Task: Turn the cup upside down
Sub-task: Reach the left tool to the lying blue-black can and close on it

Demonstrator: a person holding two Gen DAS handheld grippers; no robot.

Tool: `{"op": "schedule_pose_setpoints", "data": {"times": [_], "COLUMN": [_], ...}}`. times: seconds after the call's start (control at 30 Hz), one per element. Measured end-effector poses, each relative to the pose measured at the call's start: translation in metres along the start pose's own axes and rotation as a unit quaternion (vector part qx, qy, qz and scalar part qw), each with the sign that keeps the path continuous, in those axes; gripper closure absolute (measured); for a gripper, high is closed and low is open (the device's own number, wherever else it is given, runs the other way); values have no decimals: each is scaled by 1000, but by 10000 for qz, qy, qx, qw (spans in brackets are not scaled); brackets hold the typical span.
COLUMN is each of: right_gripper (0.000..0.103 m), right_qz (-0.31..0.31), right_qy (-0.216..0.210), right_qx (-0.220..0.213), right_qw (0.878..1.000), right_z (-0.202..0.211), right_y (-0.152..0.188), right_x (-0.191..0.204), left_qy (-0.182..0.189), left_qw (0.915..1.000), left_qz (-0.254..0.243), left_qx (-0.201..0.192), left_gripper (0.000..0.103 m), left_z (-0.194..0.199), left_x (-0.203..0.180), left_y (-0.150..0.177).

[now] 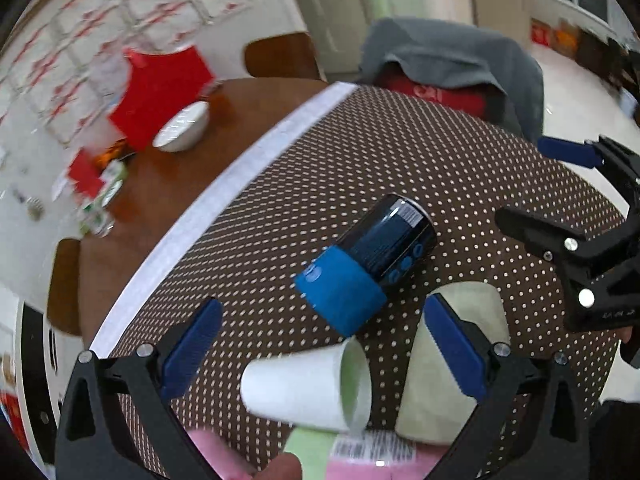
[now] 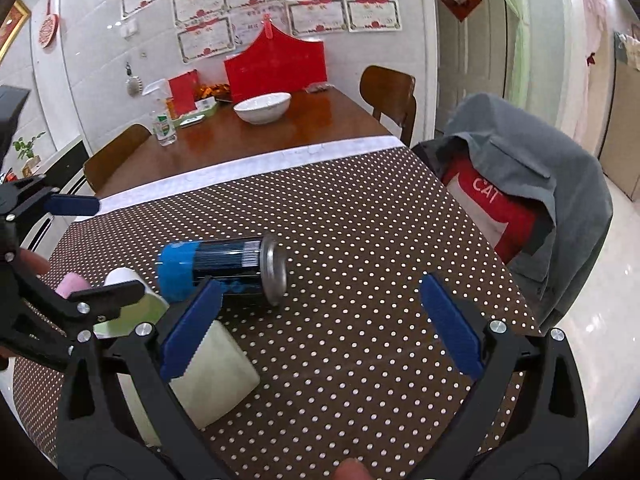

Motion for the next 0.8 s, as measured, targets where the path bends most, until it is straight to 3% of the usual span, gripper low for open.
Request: {"op": "schedule_pose_setpoints", "data": {"times": [0.43,0.73,0.8], "right_gripper": [6,6,6], "right_qz": [-44,-164,-190], "right_qy": [-7,-86,-96], "right_qx": [383,545,573], "right_qw": [9993,9983,9981], "right_z": [-36,-56,-59], "right_y": [1,4,6], "right_x": [-21,-26,-27], "left_qy": [518,814,907], "left_qw": [9887,9825,9818], "left_qz": [-1049,-1164,-1171], "left_qx": [938,1204,1186], "left_gripper": [4,4,10], "left_z": [-73,-105,-109], "left_x": [-26,-40,-42], "left_y": [-23,-32,-35]}}
Point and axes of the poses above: each gripper's, at about its wrist camera, not at the fingertips, and z roughly against the way its jaws point, x to its left, y to its underside, the point moved 8 cm from there along -z, roughly the way its jaws point, and after that the axes turned 2 degrees about x, right-handed, at the moved point
